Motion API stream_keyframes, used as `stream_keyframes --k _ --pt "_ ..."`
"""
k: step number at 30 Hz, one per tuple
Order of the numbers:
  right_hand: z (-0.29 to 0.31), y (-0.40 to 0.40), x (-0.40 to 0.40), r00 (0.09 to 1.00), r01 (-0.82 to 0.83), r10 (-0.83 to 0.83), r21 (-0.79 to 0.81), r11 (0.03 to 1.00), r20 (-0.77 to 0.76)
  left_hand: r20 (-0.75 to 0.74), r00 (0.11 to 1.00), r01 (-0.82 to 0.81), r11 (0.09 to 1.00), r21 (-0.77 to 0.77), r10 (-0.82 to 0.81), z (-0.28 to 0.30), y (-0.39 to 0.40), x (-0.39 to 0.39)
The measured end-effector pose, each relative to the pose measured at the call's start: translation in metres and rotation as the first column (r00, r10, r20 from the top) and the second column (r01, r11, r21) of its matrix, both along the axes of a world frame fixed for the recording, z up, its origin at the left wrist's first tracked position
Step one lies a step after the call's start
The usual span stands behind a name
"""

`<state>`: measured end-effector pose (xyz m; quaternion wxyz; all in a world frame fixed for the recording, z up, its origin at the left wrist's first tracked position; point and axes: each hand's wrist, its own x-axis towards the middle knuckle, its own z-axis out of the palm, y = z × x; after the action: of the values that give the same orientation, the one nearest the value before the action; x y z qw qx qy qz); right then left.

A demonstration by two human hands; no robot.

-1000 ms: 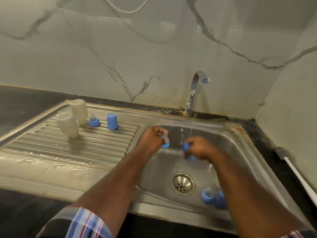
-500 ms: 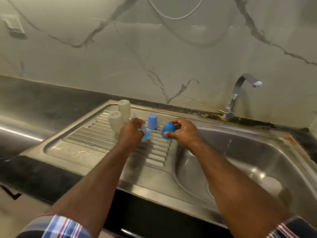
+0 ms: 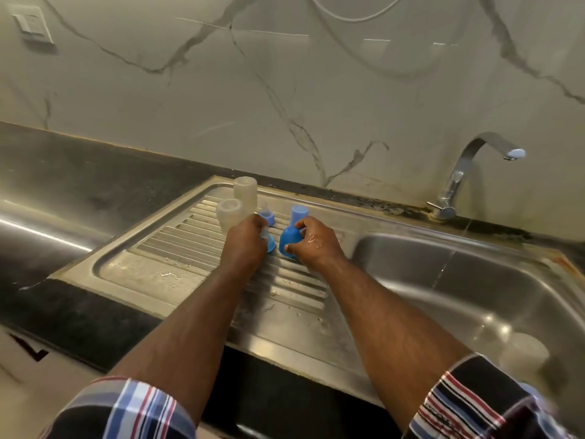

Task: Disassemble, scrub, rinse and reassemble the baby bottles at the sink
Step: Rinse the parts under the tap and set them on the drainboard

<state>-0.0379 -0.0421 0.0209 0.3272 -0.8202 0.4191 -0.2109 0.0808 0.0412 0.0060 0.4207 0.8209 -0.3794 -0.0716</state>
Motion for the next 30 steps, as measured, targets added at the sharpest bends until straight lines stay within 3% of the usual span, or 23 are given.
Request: stream_keyframes --k 5,10,14,21,23,27,30 --pt "0.002 0.001 -0.004 1.0 -0.006 0.006 -0.005 1.0 -0.03 -0.012 1.0 0.002 1.0 0.006 -0.002 0.007 0.005 -0.012" --pt "0.01 0.003 -0.021 0.996 0.033 -0.046 -0.169 0.985 -0.074 0.193 0.981 -0.006 0.996 -0.084 0.022 0.021 0.009 -0.044" --pt "0.021 0.0 -0.058 0.981 -0.007 -0.059 -0.335 0.942 -0.186 0.283 0.943 0.181 0.983 0.012 -0.177 0.029 -0.003 -0.091" --pt "0.023 -0.02 -0.173 0.949 0.05 -0.124 -0.25 0.967 -0.29 0.325 0.844 0.387 0.904 0.184 -0.427 0.019 -0.042 -0.186" --pt "0.019 -0.032 -0.219 0.907 0.101 -0.175 -0.207 0.973 -0.382 0.302 0.802 0.439 0.851 0.289 -0.516 0.011 -0.056 -0.217" --pt "0.008 -0.057 -0.305 0.74 0.194 -0.218 -0.109 0.975 -0.637 0.175 0.671 0.563 0.649 0.513 -0.72 -0.01 -0.08 -0.273" --pt "-0.005 -0.069 -0.348 0.666 0.289 -0.258 -0.077 0.954 -0.7 0.068 0.583 0.607 0.49 0.626 -0.81 -0.025 -0.096 -0.303"
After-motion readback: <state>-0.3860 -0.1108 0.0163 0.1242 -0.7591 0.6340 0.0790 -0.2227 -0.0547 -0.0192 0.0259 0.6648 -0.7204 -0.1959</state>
